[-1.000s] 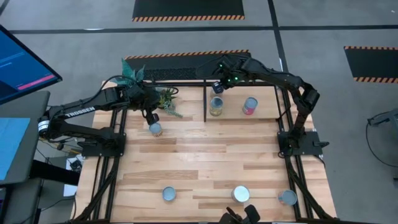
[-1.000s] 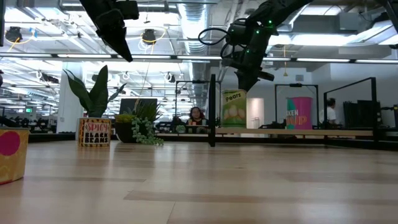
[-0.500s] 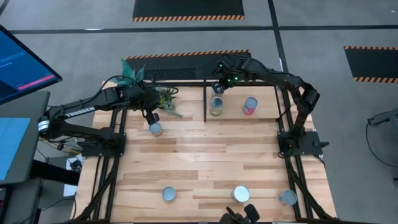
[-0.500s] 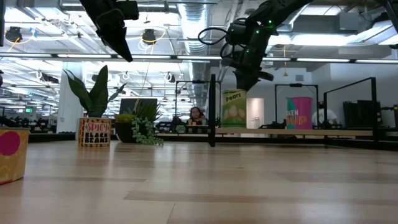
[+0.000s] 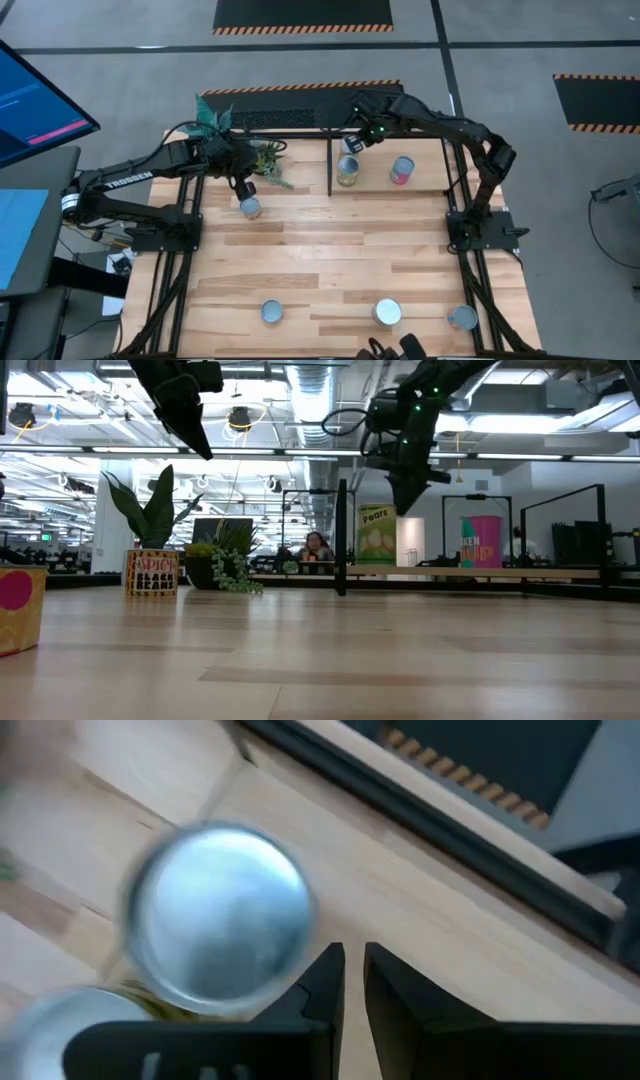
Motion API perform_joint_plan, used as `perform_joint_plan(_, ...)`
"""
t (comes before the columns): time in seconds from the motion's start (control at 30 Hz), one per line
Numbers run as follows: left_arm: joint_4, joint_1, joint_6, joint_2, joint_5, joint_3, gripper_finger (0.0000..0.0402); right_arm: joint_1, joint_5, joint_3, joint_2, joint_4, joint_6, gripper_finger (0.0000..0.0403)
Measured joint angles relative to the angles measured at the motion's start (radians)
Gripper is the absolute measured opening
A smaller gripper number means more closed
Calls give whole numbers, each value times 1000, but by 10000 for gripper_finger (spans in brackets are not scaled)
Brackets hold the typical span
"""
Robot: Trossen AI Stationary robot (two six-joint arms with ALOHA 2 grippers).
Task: Pick and place cans onto a shelf
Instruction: Put the canned green beans on the shelf, then adjust the canned pears on the shelf
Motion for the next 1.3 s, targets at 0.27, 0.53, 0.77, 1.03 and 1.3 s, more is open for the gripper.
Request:
perform_joint_plan(0.27, 0, 0, 0, 0, 1, 0, 0, 9, 4, 0, 0, -4, 10, 67)
perform_joint_plan(0.53, 0, 0, 0, 0, 5, 0, 0, 10, 48, 2, 11, -30, 19, 67)
perform_joint_plan(0.77, -3, 0, 0, 0, 6, 0, 0, 39, 31, 0, 90, -32, 20, 67)
perform_joint_plan(1.03, -3, 0, -1, 0, 6, 0, 0, 31, 67, 2, 80, -6, 18, 67)
perform_joint_plan(1.3, -3, 0, -1, 0, 6, 0, 0, 33, 23, 16, 24, -59, 33, 67)
